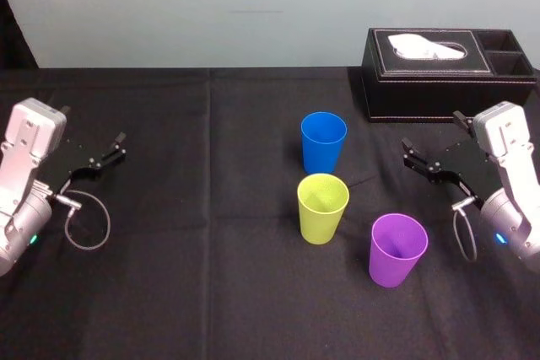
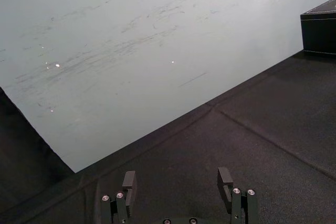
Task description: Stack the three plastic cups sequentially using one hand.
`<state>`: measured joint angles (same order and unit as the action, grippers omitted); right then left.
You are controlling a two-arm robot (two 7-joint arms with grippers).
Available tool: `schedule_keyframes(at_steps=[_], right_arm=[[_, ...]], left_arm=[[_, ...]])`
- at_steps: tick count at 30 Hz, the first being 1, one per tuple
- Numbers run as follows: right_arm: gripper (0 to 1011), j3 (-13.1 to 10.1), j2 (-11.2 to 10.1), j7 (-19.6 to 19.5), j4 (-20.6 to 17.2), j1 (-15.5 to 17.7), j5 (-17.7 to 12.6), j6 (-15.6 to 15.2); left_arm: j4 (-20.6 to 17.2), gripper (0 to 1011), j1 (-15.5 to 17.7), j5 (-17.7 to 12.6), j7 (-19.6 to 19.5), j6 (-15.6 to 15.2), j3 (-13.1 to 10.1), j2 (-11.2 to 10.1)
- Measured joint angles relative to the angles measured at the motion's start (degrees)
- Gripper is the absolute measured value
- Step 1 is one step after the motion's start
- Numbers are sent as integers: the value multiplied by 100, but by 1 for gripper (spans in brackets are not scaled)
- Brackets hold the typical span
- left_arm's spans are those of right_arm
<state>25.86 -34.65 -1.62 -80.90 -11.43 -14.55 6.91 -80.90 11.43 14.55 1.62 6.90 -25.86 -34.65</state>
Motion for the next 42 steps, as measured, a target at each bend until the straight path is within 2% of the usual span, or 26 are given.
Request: schedule_keyframes(at_steps=[8,16,22,29,33,37,42], right_arm=[[1002,-20,12,8,0,1,-3,-4],[1002,-311,88,96,-192,83,-200,-165],[1002,-511,-39,230,-465,301,-340,-303],[1002,-927,-565,881,-868,861,-793,-324],[1002,-1193,-893,1310,-996,1236,-1083,-219],[1002,-1448,-1229,1891,-1027,1636,-1385,-1],[1002,-1622,-1501,2548,-997,1992,-1616,343]], left_arm=[[0,1011,0,0,0,0,0,0],[0,1011,0,0,0,0,0,0],[0,1011,0,0,0,0,0,0],[0,1011,0,0,0,0,0,0],[0,1011,0,0,0,0,0,0],[0,1011,0,0,0,0,0,0],[0,1011,0,0,0,1,0,0]])
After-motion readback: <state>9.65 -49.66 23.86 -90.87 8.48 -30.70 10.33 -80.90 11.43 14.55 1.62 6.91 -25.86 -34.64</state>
